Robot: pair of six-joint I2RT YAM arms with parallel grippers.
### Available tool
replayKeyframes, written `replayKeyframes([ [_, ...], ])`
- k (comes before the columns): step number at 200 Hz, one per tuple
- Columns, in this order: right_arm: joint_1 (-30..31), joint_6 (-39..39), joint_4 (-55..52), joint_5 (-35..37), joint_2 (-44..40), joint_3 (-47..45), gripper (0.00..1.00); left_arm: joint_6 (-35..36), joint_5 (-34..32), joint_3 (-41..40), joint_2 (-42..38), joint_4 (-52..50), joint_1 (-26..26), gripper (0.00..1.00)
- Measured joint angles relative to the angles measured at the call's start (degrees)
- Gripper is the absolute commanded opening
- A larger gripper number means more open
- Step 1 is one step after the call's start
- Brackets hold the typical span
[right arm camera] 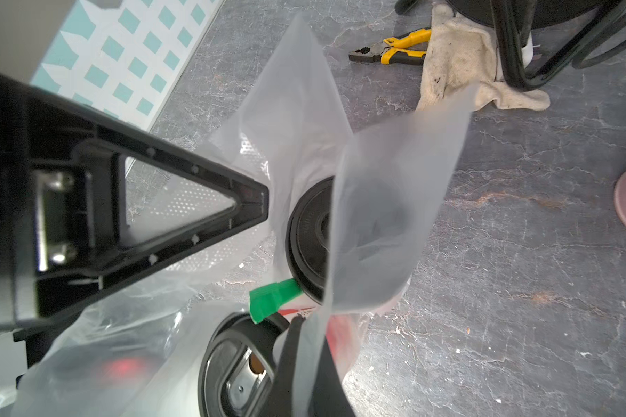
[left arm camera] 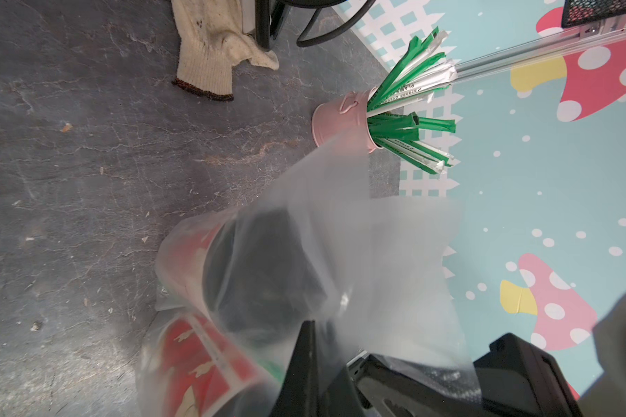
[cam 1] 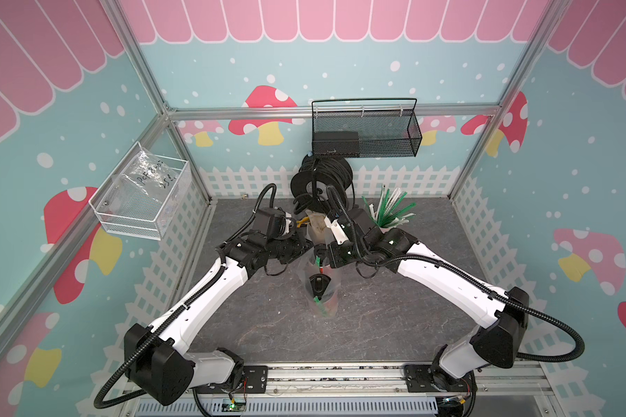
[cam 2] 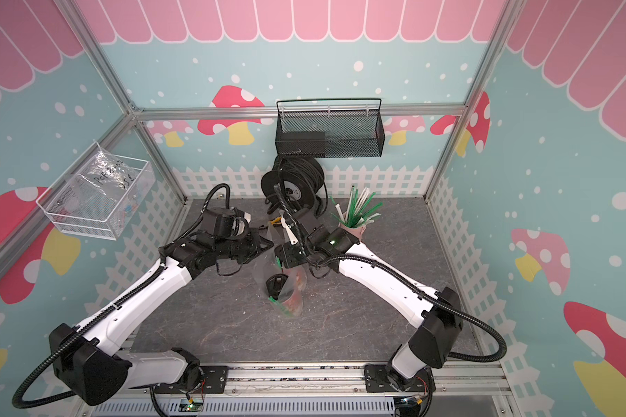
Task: Pack milk tea into plastic carrier bags
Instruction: Adjust the plastic carrier bag at the center of the board.
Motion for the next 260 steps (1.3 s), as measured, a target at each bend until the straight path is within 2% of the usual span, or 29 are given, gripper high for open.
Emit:
replayKeyframes([
  [24,-0.17,-0.04,0.15,-0.22,-0.02,-0.85,0.05,-0.02,-0.22,0.00,-0.09,0.17,0.00,0.13],
  [44,-0.17,0.00,0.37,-0.22,-0.13,-1.03,0.11,-0.15,-0.22,0.00,-0.09,0.22,0.00,0.21],
  [58,-0.17,0.24,0.74,-0.26,-0.63,-1.49,0.21,-0.15,-0.22,0.00,-0.09,0.24,-0.02,0.25],
  [67,-0.20,-0.15,0.74,-0.31,-1.05,-1.77,0.21,-0.28,-0.20,0.00,-0.09,0.26,0.00,0.28],
  [84,-0.22,-0.02,0.79,-0.39,-1.77,-1.86,0.22,0.17,-0.20,0.00,-0.09,0.31,0.00,0.48],
  [113,-0.22,-0.09,0.83,-0.35,-3.06,-1.86,0.34,-0.02,-0.26,0.00,-0.13,0.52,0.00,0.63],
  [131,-0.22,-0.33,0.85,-0.17,-3.98,-1.86,0.36,0.11,-0.26,0.02,-0.15,0.44,0.00,0.69],
  [139,-0.24,-0.42,0.85,-0.13,-4.37,-1.86,0.38,0.44,-0.33,0.09,-0.15,0.22,0.04,0.77],
  [150,-0.28,-0.52,0.85,0.07,-4.90,-1.86,0.43,0.94,-0.37,0.39,-0.15,-0.37,0.20,0.99],
  [170,-0.61,-1.09,0.79,0.66,-5.88,-1.81,0.51,1.64,-0.42,1.60,-0.46,-2.08,1.46,0.99],
  [188,-1.20,-1.95,0.72,1.73,-6.91,-1.57,0.57,2.25,0.17,2.38,-1.84,-3.13,5.07,0.99],
  [216,-2.58,-3.61,0.24,4.68,-8.98,0.22,0.71,4.26,1.14,5.42,-4.35,-6.51,13.42,0.99],
  [242,-5.42,-5.60,0.17,11.65,-13.14,1.60,0.83,7.69,1.95,9.68,-6.36,-10.34,21.64,0.99],
  [260,-9.88,-7.15,1.60,17.40,-18.49,0.07,0.86,10.05,1.95,10.03,-8.94,-12.44,28.96,0.99],
])
